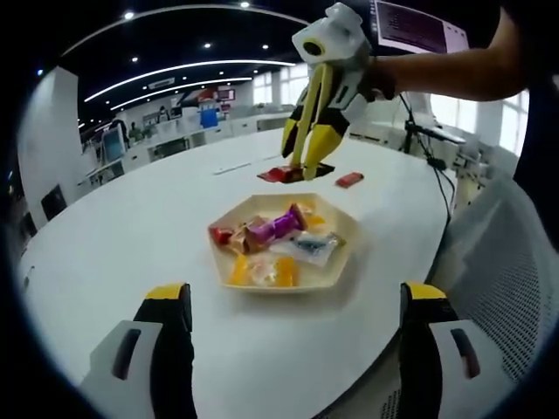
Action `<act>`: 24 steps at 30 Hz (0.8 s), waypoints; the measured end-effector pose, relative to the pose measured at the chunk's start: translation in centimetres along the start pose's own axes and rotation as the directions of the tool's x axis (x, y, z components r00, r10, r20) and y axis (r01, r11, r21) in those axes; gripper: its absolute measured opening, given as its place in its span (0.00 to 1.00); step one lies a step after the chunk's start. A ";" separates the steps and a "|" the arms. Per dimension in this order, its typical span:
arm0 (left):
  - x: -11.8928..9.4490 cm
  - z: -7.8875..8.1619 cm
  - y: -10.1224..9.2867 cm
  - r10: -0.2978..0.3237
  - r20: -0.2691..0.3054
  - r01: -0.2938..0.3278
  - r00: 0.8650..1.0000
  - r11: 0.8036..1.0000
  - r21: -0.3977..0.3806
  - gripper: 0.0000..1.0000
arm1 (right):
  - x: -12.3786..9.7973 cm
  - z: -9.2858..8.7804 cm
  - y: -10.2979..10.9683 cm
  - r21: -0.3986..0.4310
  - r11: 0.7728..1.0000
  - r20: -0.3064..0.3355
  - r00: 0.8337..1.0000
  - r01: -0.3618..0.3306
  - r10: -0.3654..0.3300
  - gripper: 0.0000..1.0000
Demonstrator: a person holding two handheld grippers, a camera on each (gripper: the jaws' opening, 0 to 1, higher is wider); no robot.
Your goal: Place the target food into the container with the food tongs after gripping and lifting it, then release it inside without dropping or visibly crushing the food.
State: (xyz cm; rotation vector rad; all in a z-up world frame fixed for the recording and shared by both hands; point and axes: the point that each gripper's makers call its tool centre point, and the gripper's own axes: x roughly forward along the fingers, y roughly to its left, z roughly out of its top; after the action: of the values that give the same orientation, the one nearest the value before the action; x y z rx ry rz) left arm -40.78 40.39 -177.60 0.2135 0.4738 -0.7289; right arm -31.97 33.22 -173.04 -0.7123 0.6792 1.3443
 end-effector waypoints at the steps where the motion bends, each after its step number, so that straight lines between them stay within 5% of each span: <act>1: 0.0 0.0 0.0 0.001 0.001 -0.001 1.000 1.000 0.001 0.95 | 0.2 0.3 0.2 -0.002 1.000 -0.002 1.000 -0.007 0.007 0.24; 9: 0.0 -0.1 0.1 0.001 0.000 -0.001 1.000 1.000 0.005 0.95 | 1.4 2.1 1.0 -0.038 0.999 0.003 1.000 -0.025 0.025 0.24; 24: 0.0 -0.3 0.1 0.003 -0.006 -0.003 1.000 1.000 -0.001 0.95 | 0.5 1.7 1.3 -0.086 0.996 0.048 0.999 -0.017 0.021 0.27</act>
State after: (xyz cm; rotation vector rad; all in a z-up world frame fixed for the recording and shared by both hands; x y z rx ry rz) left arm -40.75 40.56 -177.84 0.2152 0.4794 -0.7248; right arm -33.16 34.95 -172.50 -0.7411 0.5938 1.4108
